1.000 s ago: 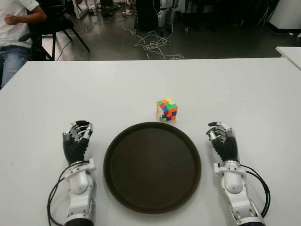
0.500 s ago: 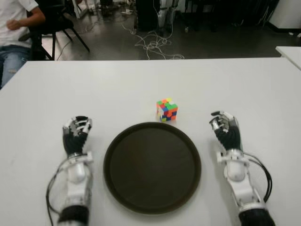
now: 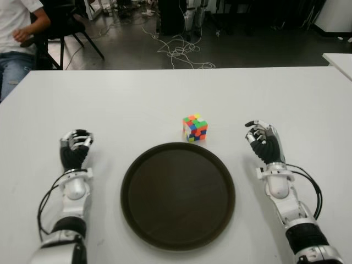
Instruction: Pick up the Rubik's Cube and put it in the plate
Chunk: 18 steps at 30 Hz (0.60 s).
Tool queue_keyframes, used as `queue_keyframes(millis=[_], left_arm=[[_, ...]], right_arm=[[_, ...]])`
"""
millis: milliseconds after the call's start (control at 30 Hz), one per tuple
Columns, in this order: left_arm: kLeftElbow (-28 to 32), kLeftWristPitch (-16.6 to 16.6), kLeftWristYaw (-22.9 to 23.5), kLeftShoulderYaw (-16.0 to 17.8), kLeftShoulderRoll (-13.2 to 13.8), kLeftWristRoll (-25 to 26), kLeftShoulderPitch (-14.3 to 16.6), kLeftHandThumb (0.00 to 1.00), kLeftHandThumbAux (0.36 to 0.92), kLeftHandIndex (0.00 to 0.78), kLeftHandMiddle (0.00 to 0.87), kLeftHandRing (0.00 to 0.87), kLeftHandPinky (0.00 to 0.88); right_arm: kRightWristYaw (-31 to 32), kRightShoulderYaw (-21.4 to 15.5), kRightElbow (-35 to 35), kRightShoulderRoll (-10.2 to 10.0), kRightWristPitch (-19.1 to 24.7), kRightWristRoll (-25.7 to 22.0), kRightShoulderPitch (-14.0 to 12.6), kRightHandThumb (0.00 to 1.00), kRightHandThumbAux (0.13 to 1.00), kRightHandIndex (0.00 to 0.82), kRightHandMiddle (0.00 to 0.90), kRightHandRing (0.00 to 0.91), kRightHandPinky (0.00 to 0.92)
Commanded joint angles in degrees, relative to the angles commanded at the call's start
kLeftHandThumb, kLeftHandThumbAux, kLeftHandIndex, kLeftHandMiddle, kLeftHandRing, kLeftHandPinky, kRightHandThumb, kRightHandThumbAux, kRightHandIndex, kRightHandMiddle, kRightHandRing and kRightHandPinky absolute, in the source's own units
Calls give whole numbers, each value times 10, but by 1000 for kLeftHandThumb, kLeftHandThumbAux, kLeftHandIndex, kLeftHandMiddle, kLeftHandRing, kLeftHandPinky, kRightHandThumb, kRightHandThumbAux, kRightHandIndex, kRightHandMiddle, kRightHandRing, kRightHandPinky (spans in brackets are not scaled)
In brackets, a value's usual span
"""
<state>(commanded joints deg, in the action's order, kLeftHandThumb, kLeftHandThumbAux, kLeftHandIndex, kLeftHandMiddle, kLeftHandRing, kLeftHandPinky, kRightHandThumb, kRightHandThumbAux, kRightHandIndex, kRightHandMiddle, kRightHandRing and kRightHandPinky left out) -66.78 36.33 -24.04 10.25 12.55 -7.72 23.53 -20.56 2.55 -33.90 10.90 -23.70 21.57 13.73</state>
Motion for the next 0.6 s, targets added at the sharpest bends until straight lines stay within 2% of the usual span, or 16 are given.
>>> queue_keyframes(millis=[133,233,467,600], left_arm=[[-42,-31,-48,-15,15,-22,16,699,715,422,558,611,640],[-53,-45,-67,-23,19,-31,25,699,714,422,607,666,685],[-74,-97,-90,-39,34,-46,45,696,715,421,626,679,684],[-78,-123,-99,-53,41,-58,56,696,715,420,558,615,628]], right_arm=[[-7,8,-11,5,-2,11,9,706,734,419,617,667,713],[-8,10,-14,8,-2,13,14,705,734,418,605,654,697],[-3,13,-5,16,5,13,27,703,734,419,568,614,656],[6,17,53,15,39,22,34,704,734,420,540,578,610]])
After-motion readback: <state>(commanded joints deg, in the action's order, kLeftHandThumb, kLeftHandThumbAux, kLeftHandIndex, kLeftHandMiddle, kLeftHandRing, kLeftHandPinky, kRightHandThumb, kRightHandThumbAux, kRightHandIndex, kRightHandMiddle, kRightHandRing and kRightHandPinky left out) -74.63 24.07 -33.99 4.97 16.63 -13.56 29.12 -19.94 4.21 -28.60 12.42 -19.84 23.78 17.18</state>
